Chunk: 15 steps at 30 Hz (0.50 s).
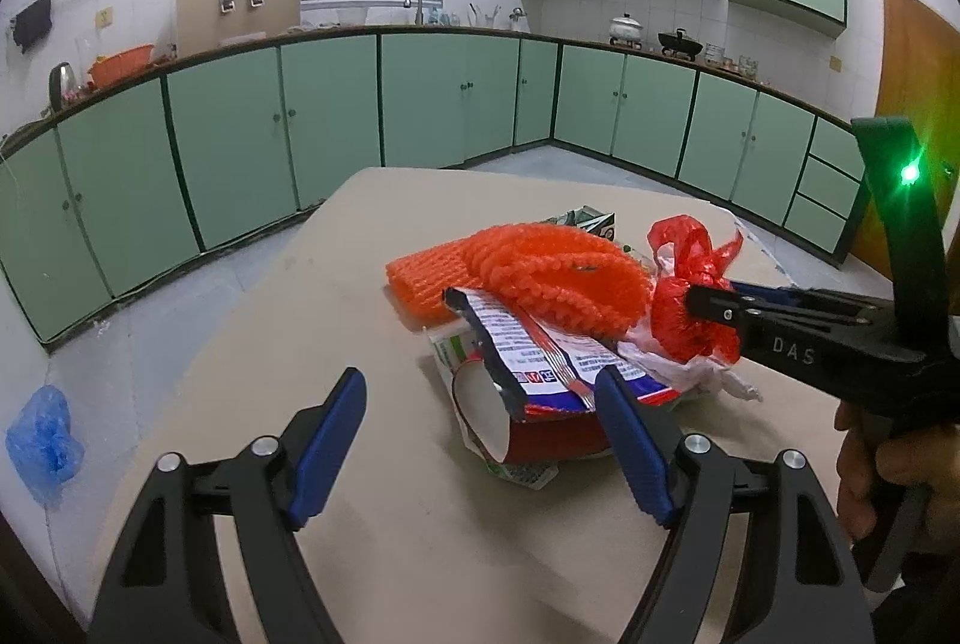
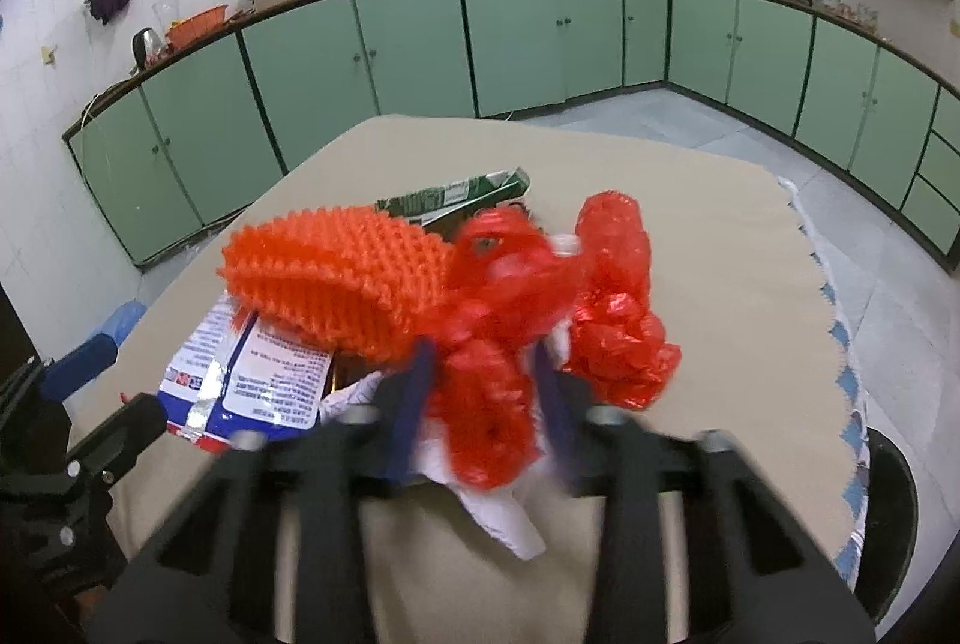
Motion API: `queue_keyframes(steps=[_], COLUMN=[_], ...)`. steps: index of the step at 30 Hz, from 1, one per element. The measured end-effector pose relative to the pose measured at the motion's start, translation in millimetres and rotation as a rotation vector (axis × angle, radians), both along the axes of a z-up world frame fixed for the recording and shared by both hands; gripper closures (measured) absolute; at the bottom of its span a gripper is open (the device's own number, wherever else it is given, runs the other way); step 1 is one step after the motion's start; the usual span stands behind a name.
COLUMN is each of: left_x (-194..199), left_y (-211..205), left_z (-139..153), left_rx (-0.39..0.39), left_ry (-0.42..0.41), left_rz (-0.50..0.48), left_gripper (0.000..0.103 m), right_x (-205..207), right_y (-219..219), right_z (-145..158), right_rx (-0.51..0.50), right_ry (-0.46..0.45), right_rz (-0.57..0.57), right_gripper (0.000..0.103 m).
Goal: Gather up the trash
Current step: 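Grasp the red plastic bag with the right tool while the left tool grasps a snack wrapper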
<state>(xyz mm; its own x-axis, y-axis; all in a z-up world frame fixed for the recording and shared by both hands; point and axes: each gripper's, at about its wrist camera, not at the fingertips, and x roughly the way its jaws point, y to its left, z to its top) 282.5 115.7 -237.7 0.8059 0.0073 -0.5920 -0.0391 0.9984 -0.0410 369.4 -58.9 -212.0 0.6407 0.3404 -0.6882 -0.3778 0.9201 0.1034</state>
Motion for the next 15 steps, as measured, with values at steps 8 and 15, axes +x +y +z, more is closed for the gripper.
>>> queue_keyframes(steps=[8, 15], left_x=[2, 6], left_y=[-8, -20], left_z=[-1, -7], left_rx=[-0.015, -0.048], left_ry=[0.014, 0.056], left_rz=[-0.013, -0.019], left_gripper=[0.026, 0.047], right_x=[-20, -34], right_y=[-27, -55], right_z=[21, 26], right_rx=[0.045, 0.08], right_ry=[-0.052, -0.041], right_rz=[-0.016, -0.046], right_gripper=[0.087, 0.086])
